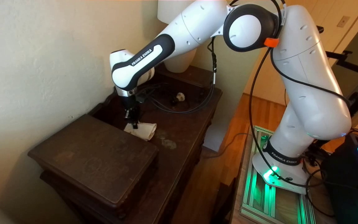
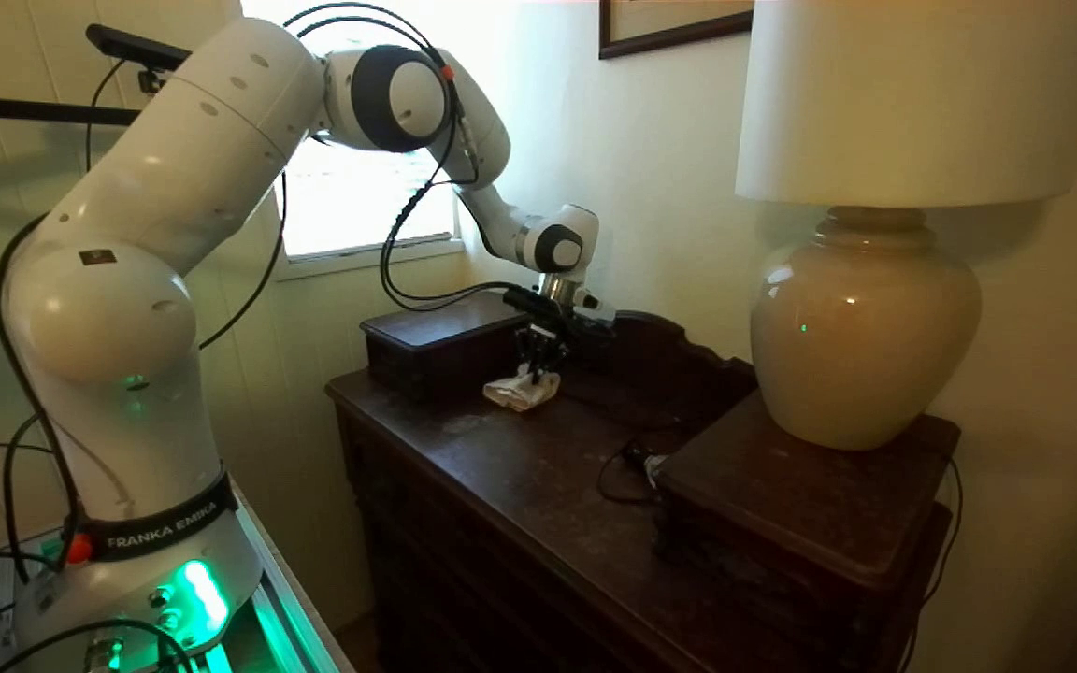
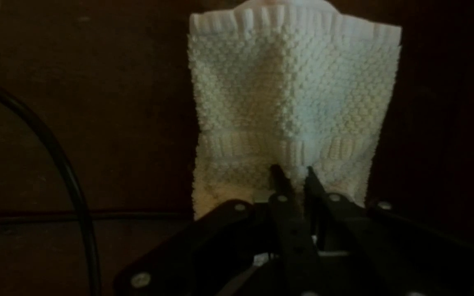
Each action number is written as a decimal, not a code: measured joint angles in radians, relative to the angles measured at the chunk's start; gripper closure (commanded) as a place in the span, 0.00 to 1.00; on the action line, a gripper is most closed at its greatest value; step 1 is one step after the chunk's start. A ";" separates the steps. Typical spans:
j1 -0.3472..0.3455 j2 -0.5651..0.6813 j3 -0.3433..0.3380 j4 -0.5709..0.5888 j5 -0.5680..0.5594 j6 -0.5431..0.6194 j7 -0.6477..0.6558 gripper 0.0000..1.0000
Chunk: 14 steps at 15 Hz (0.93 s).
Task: Use the towel to wipe the lamp
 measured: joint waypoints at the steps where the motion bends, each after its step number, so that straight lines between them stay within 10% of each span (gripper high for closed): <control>1: -0.003 -0.002 0.003 0.000 0.001 0.000 -0.001 0.97; 14: 0.064 -0.416 -0.056 -0.309 -0.138 0.144 0.333 0.97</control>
